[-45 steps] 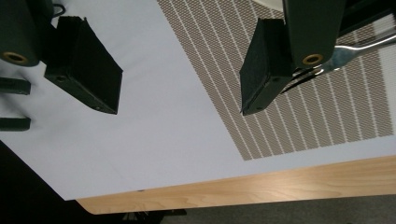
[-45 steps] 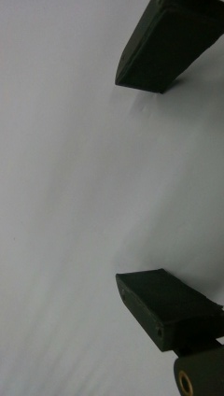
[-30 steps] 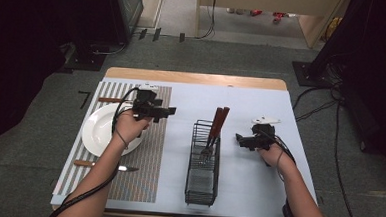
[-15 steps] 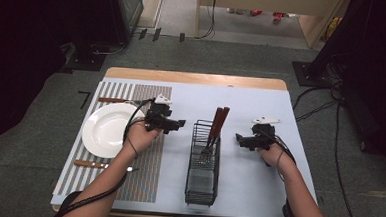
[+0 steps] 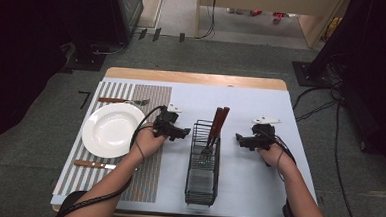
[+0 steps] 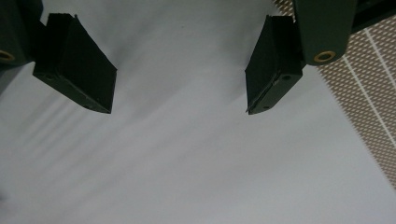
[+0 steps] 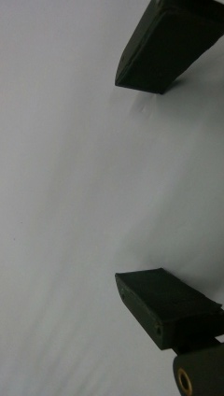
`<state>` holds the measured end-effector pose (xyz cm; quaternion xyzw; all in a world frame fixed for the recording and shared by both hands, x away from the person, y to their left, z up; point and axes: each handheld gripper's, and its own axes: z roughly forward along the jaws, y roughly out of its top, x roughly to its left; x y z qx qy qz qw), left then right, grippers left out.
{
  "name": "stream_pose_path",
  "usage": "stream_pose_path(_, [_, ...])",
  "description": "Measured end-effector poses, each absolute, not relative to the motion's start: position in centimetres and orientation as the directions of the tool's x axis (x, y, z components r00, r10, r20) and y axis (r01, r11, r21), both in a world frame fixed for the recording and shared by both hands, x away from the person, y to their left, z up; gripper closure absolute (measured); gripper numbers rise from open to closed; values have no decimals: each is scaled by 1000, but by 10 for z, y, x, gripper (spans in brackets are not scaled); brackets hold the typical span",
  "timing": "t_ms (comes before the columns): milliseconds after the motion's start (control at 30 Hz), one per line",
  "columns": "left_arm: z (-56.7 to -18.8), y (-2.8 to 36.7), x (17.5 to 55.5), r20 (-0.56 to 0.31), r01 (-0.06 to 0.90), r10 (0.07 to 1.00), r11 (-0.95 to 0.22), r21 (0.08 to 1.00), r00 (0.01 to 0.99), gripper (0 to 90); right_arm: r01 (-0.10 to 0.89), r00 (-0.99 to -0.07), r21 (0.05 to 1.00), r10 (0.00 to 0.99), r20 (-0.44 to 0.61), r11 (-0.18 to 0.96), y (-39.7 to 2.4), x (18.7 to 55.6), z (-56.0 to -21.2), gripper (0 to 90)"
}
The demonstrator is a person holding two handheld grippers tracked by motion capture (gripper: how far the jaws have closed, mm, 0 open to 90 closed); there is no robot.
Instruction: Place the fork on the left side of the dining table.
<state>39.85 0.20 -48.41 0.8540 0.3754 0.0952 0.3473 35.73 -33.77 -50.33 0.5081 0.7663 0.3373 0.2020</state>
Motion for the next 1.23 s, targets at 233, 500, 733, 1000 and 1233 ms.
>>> stream_pose_path(233, [-489, -1, 397, -73, 536, 674, -512, 671, 735, 181, 642, -402, 722, 915, 32, 257, -338, 357, -503, 63])
stream_pose_path(500, [-499, -7, 390, -7, 453, 618, -570, 685, 786, 6, 642, -400, 723, 916, 32, 255, -337, 357, -503, 64])
stream_pose_path(733, [-499, -6, 390, -4, 448, 615, -570, 689, 789, 5, 641, -400, 724, 916, 32, 254, -338, 357, -503, 68])
stream_pose_path(1000, [-499, -6, 390, -4, 448, 616, -568, 690, 788, 5, 641, -400, 724, 916, 32, 255, -338, 357, -503, 68])
stream_pose_path(1233, [-499, -6, 390, -5, 448, 616, -568, 690, 788, 4, 641, -400, 724, 916, 32, 255, -338, 357, -503, 68])
